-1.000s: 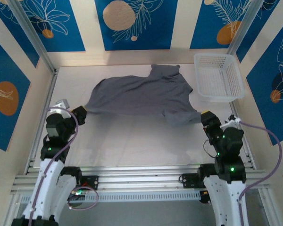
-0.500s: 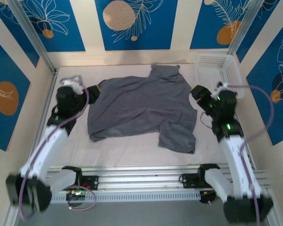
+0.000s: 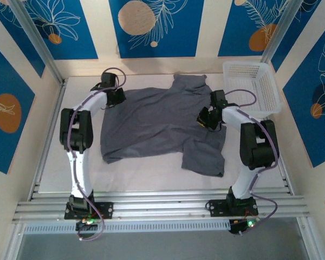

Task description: Fold the inside-out t-shirt

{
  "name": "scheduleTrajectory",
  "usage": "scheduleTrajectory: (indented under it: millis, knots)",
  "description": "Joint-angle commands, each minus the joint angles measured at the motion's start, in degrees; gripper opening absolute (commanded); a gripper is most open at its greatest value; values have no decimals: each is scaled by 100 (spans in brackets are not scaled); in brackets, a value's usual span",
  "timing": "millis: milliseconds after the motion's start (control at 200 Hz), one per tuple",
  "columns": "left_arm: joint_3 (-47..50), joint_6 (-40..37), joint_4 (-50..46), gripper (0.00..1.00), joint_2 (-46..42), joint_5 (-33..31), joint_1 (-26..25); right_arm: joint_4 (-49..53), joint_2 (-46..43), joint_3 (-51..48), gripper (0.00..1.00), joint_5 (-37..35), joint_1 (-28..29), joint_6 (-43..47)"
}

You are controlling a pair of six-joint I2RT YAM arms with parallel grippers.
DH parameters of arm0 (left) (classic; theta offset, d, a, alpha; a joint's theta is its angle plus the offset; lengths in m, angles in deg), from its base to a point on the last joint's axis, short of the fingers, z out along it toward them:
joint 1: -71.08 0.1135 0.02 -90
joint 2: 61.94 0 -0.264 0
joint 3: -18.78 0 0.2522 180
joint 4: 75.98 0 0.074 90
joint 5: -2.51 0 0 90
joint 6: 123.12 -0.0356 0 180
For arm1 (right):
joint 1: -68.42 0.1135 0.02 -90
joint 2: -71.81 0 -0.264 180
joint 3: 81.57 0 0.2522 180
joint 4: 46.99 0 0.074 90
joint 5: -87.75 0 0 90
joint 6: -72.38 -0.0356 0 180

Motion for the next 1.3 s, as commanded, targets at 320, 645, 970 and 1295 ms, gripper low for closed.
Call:
scheduleTrajectory:
  millis: [320,645,970,1295]
  knots:
    - [-1077,841,-824,2,1155,-32,696,254,625,40,10,-244,596,-322]
    - [-462,594,1,27,-90,1238,1049,295,-1058,-547,18,-137,680,490]
    - [3434,846,1349,54,-3598,1454,487,148,-4301,-3339,44,-1107,-672,-702]
    - [5539,377,441,54,-5335,688,43,890,-3514,-3695,69,-27,-826,-652]
